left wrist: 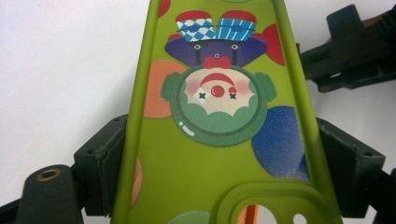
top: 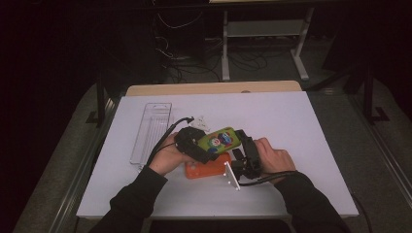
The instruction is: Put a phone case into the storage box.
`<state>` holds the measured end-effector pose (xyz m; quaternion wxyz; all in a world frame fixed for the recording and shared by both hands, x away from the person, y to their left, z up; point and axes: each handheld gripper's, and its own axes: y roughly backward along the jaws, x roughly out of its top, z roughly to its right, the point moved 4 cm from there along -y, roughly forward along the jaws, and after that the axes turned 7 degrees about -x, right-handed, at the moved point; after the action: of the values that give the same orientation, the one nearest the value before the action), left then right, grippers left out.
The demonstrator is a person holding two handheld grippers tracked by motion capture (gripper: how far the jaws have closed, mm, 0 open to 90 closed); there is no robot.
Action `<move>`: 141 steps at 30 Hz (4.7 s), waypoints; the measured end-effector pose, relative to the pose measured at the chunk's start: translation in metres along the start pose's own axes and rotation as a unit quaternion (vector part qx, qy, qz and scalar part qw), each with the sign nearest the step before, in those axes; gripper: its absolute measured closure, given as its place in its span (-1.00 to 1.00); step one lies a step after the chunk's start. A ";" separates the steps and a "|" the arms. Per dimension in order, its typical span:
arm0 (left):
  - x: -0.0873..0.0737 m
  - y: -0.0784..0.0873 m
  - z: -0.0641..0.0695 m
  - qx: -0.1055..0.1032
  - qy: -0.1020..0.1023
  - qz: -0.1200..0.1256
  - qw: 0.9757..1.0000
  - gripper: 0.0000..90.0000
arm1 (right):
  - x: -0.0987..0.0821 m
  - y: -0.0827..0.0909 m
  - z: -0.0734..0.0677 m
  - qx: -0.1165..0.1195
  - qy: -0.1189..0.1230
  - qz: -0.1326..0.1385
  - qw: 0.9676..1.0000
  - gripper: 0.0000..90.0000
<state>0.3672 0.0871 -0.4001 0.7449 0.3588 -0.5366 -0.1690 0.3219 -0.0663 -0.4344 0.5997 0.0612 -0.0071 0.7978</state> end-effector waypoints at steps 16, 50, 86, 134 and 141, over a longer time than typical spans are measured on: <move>-0.001 -0.003 0.002 -0.002 -0.012 -0.009 1.000 -0.65 | 0.012 0.002 -0.007 -0.004 0.011 0.025 1.000 0.12; 0.002 0.009 0.000 -0.015 -0.012 0.032 0.999 -0.95 | 0.008 0.004 -0.005 -0.013 0.009 0.029 0.999 0.68; -0.007 0.026 -0.012 0.001 -0.003 0.038 0.999 -1.00 | -0.032 -0.007 0.007 0.103 -0.237 -0.052 0.965 0.68; -0.002 0.025 -0.017 0.026 0.026 0.091 0.995 -1.00 | -0.063 -0.015 0.021 0.277 -0.649 -0.080 0.705 0.68; 0.004 0.024 -0.014 0.024 0.042 0.112 0.992 -1.00 | -0.055 -0.013 0.020 0.276 -0.638 -0.076 0.715 0.68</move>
<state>0.3786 0.1063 -0.3825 0.7722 0.3211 -0.5454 -0.0558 0.3515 -0.1166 -0.4212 0.4686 0.7182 -0.1630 0.4879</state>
